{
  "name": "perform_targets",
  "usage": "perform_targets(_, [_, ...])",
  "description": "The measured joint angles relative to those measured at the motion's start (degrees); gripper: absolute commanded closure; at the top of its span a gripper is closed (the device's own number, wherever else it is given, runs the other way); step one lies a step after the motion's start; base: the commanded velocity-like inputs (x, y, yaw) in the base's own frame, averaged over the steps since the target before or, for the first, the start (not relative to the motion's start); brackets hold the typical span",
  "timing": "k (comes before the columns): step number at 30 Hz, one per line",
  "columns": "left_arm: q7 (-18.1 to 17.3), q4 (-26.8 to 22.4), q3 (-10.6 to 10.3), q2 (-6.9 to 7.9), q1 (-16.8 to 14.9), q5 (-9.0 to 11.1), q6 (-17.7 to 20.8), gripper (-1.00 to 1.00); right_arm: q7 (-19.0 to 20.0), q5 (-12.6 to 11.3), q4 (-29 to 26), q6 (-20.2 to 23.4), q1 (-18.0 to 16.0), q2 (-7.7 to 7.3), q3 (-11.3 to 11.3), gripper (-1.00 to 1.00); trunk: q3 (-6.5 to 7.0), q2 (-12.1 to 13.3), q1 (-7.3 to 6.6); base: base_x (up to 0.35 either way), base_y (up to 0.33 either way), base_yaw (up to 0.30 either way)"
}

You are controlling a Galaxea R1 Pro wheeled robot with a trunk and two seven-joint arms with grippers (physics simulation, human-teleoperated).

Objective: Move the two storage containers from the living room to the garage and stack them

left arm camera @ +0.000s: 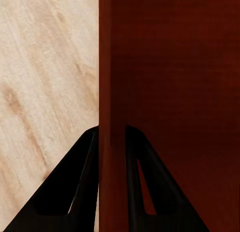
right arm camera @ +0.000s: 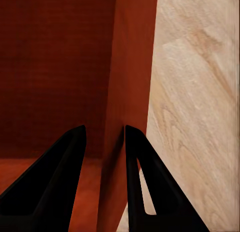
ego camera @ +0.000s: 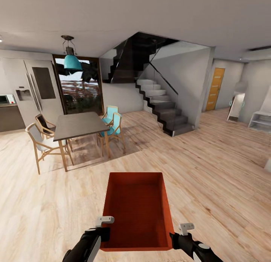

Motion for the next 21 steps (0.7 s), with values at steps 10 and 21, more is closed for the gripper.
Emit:
perform_targets(10, [0.17, 0.03, -0.14, 0.00, 0.00, 0.26, -0.02, 1.00, 0.02, 0.06, 0.00, 0.00, -0.01, -0.01, -0.05, 1.00, 0.00, 0.00, -0.01, 0.033, 0.000, -0.299])
perform_targets(21, [0.43, 0.00, -0.37, 0.02, -0.01, 0.64, 0.04, 1.00, 0.06, 0.17, 0.06, -0.08, -0.03, 0.00, -0.12, 1.00, 0.00, -0.01, -0.03, 0.297, 0.000, -0.098])
